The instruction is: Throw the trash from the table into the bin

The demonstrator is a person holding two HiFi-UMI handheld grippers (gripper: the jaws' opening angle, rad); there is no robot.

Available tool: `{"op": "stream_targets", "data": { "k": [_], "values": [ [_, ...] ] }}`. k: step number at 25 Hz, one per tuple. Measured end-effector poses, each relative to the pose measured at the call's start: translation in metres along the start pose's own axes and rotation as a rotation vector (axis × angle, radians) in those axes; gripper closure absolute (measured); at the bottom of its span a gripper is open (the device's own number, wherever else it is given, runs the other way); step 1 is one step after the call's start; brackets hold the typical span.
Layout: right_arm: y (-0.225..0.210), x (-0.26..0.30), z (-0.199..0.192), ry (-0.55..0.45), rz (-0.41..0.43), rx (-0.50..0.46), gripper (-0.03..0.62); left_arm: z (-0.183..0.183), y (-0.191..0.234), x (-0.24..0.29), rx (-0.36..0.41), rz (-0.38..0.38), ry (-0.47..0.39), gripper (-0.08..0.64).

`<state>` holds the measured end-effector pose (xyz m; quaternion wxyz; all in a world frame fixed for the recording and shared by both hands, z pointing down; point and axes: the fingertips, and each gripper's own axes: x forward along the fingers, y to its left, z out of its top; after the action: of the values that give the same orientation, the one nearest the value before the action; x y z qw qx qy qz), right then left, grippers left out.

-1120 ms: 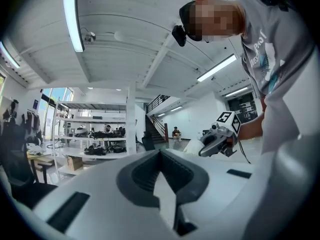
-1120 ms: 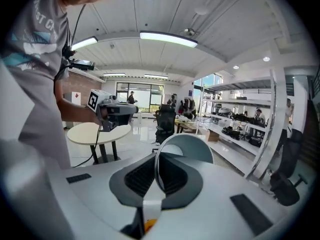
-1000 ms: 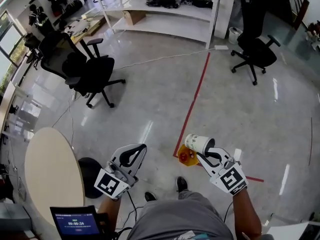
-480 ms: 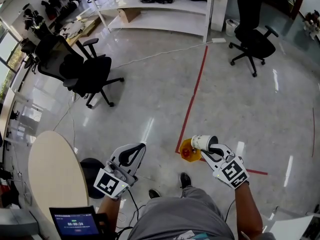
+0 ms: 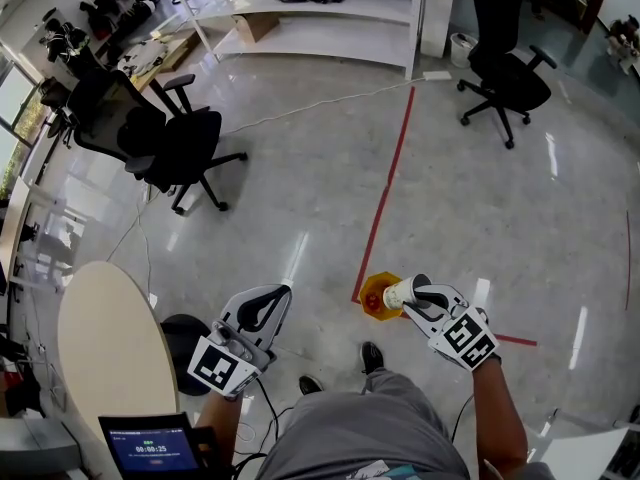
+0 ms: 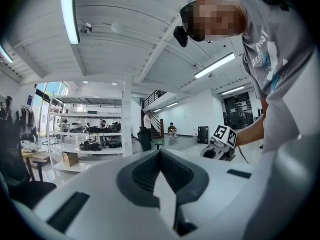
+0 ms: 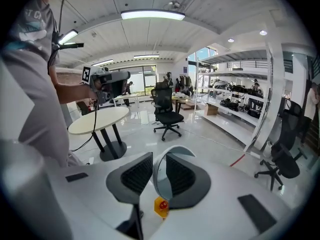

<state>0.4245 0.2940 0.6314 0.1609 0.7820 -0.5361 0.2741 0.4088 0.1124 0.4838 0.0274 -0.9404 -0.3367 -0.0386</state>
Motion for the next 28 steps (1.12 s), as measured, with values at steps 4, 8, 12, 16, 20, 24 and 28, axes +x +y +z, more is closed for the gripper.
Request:
{"op": "stream_targets", "data": {
  "k": [4, 8, 12, 16, 20, 24, 28],
  "values": [
    [-0.002, 0.002, -0.001, 0.004, -0.003, -0.007, 0.529, -0.004, 0.001, -0.001, 0.003, 0.004, 0.018, 0.517],
    [-0.003, 0.004, -0.003, 0.023, 0.002, -0.023, 0.529, -0.004, 0.002, -0.002, -0.001, 0.010, 0.016, 0.517],
    [-0.003, 0.005, -0.002, 0.034, 0.020, -0.033, 0.529, -0.005, 0.003, -0.001, -0.002, 0.014, 0.018, 0.517],
    [-0.007, 0.005, -0.002, 0.039, 0.013, -0.035, 0.509, -0.004, 0.003, -0.002, -0.010, 0.019, 0.008, 0.517],
    [-0.011, 0.005, 0.000, 0.034, 0.000, -0.035, 0.509, -0.007, 0.003, -0.003, -0.009, 0.023, 0.020, 0.517],
    [-0.010, 0.002, 0.002, 0.008, -0.002, -0.019, 0.509, -0.007, -0.002, -0.002, -0.007, 0.024, 0.014, 0.517],
    [-0.008, -0.002, 0.017, -0.034, -0.013, 0.003, 0.510, -0.001, -0.003, -0.005, 0.008, 0.022, -0.002, 0.517]
  ]
}}
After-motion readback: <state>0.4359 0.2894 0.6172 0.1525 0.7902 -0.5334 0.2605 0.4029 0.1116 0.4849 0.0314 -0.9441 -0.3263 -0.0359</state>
